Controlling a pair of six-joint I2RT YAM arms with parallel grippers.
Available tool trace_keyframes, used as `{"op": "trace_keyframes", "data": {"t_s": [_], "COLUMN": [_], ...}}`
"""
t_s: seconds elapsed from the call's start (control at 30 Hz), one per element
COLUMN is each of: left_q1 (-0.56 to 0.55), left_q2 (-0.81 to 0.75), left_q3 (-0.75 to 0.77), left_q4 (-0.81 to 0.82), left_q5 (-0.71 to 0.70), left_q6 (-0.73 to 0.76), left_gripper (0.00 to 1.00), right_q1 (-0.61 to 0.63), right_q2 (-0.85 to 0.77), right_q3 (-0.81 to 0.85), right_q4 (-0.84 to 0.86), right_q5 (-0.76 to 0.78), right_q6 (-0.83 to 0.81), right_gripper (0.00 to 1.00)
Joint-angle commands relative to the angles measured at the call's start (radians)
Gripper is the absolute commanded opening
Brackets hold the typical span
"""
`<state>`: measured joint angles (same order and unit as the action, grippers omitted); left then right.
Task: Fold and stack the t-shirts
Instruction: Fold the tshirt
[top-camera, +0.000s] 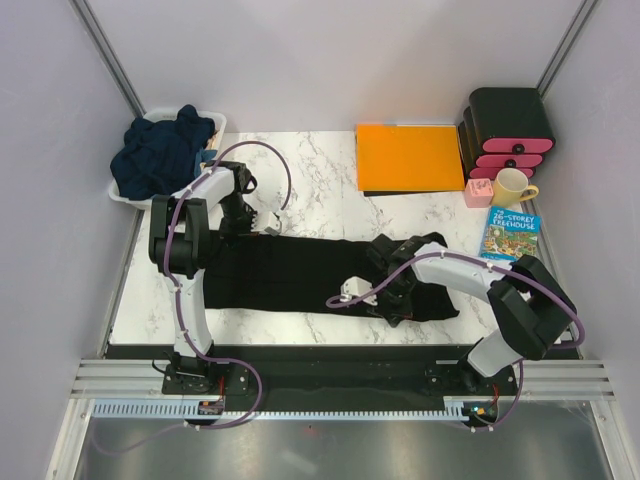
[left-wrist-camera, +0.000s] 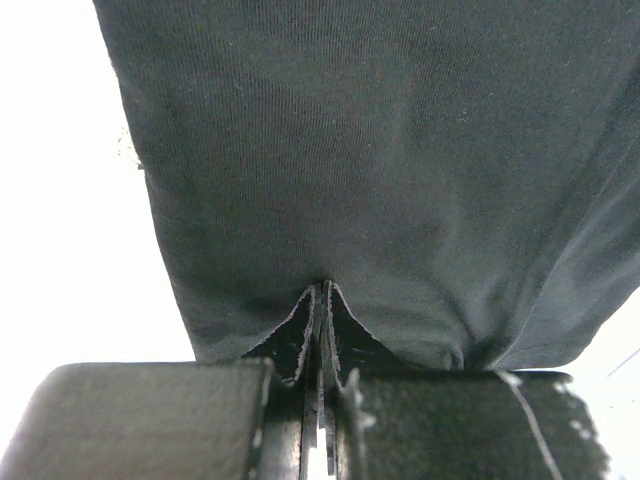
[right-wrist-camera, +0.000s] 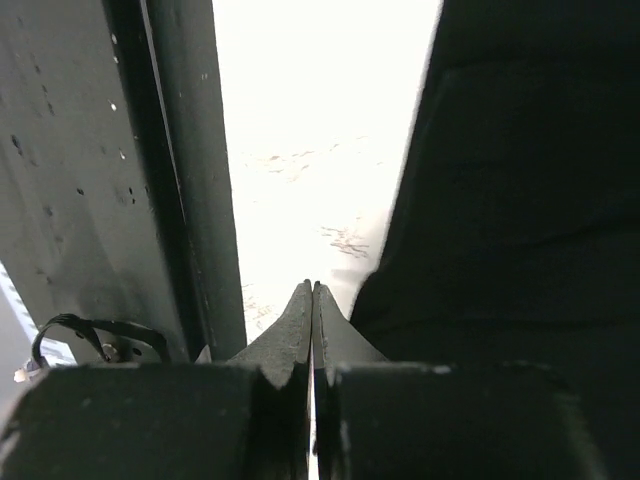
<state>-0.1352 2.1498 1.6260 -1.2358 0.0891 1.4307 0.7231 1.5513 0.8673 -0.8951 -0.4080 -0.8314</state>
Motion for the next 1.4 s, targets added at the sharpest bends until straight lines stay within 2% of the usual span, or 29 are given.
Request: {"op": "trace_keyframes", "data": {"t_s": [0.0,0.1,0.17,0.23,0.27,0.5,0.7,0.97,1.23,1.37], "left_q1": [-0.003,-0.004,-0.004,-0.004,-0.003,0.002,0.014,0.016,0.016,0.016], "left_q2": [-0.004,-0.004,-0.007,-0.014,-0.018,-0.047,-0.071,-0.070,-0.045,-0.031], "left_q3": [-0.005,0.012,0.034,0.049,0.054,0.080,0.095,0.110,0.146,0.156], "left_q4": [0.027,0.024,0.012,0.007,0.009,0.001,-0.001,-0.005,-0.007,-0.007], "left_q5": [0.031,0.021,0.024,0.027,0.028,0.035,0.008,-0.002,-0.020,-0.026], "left_q6": [0.004,0.005,0.004,0.001,0.000,-0.030,-0.038,-0.064,-0.069,-0.073], "left_gripper": [0.02,0.02,0.02,0.02,0.02,0.02,0.02,0.02,0.02,0.02], "right_q1": [0.006,0.003,-0.004,-0.025,-0.046,-0.267,-0.361,-0.384,-0.421,-0.422], "right_q2": [-0.048,-0.077,-0.092,-0.093,-0.089,0.035,0.133,0.318,0.493,0.559], "right_q3": [0.177,0.277,0.350,0.378,0.374,0.219,0.185,0.226,0.372,0.433], "right_q4": [-0.066,-0.093,-0.085,-0.053,-0.042,0.070,0.203,0.467,0.630,0.770], "right_q5": [-0.048,-0.003,0.029,0.095,0.101,0.150,0.181,0.339,0.451,0.526], "right_q6": [0.012,0.009,0.002,0.015,0.020,-0.015,0.000,0.028,0.035,0.041], "right_gripper": [0.00,0.01,0.07,0.05,0.00,0.00,0.00,0.00,0.00,0.00]}}
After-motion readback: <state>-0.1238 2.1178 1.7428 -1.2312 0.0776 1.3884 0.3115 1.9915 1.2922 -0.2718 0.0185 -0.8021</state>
